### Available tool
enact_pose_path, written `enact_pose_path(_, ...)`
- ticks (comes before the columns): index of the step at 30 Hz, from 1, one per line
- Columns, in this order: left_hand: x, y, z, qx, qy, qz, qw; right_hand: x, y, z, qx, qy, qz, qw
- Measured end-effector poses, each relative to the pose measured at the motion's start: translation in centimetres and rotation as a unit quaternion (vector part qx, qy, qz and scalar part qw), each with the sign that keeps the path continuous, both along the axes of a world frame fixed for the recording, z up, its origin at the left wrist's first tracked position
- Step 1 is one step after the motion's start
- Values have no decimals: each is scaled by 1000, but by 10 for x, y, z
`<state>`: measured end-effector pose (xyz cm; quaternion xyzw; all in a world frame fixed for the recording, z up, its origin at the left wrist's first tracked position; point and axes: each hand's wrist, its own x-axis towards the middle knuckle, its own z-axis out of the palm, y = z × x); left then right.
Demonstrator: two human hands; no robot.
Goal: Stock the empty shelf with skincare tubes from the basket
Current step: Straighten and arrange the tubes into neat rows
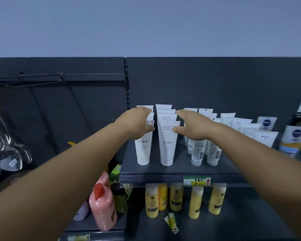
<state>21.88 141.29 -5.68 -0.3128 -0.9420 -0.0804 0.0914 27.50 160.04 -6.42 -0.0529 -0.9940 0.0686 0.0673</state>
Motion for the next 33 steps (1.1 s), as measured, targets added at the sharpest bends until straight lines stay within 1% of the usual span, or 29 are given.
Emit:
enact_pose_path(3, 24, -1, 5, -9, 8, -12, 1000, 25, -7, 7, 7, -8, -9, 1000)
enact_pose_path(7, 51, 7, 11, -14, -3, -30, 999, 57, -5, 14, 0, -9, -27, 1000)
enact_pose_path(12, 72, 29, 20, -15, -5, -65, 998, 80, 21, 22, -5, -15, -58, 998)
enact_pose_path(18, 69, 74, 35, -13, 8, -70, 997, 85, 66, 35, -7, -1, -70, 998)
enact_pose_path(21, 55, 106, 40, -15, 12, -58, 998, 72, 98, 38, -17, 5, -67, 998)
enact_pose_path(24, 25, 142, 43, -22, 16, -48, 998, 47, 138, 39, -22, 16, -46, 999)
enact_pose_path(29, -30, 199, 39, -32, 3, -11, 999, -12, 200, 40, -30, 35, -5, 999)
enact_pose_path(33, -71, 231, 30, -33, -11, 27, 999, -60, 232, 35, -29, 19, 26, 999)
